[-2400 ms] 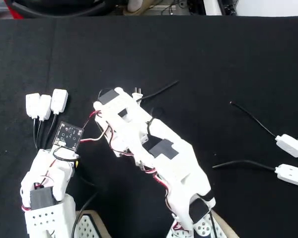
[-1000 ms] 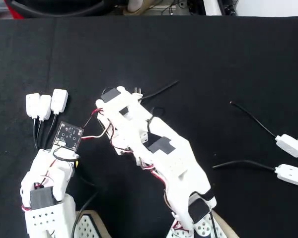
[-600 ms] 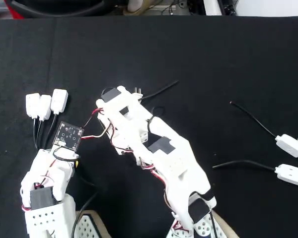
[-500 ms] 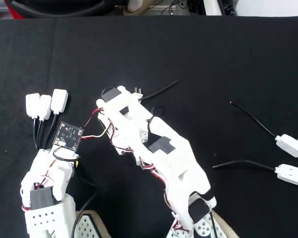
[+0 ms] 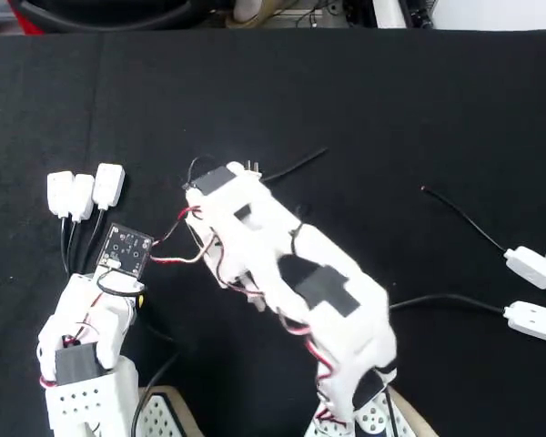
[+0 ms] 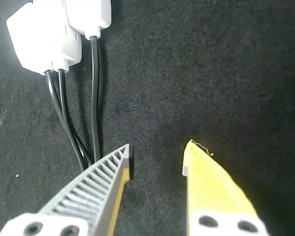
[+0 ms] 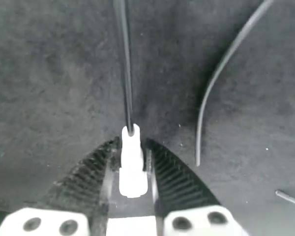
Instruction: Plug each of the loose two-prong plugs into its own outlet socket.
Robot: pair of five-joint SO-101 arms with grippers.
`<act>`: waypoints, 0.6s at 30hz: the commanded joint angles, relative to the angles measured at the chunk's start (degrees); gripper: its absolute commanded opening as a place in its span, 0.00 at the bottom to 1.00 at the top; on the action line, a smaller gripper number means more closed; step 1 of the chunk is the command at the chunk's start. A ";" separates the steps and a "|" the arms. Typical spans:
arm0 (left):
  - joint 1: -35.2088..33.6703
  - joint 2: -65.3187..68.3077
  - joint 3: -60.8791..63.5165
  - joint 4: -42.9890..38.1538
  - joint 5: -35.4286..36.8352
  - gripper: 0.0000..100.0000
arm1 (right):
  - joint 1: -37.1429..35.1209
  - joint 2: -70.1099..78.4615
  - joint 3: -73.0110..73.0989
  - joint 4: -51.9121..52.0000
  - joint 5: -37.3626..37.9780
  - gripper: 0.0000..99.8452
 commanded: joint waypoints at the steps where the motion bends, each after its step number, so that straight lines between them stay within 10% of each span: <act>1: -0.57 -0.44 -0.13 0.18 -0.18 0.18 | -0.62 -11.47 5.67 -5.80 0.35 0.02; 18: -0.57 -0.44 -0.13 0.18 0.00 0.18 | -0.26 -43.82 29.49 -27.69 -2.46 0.02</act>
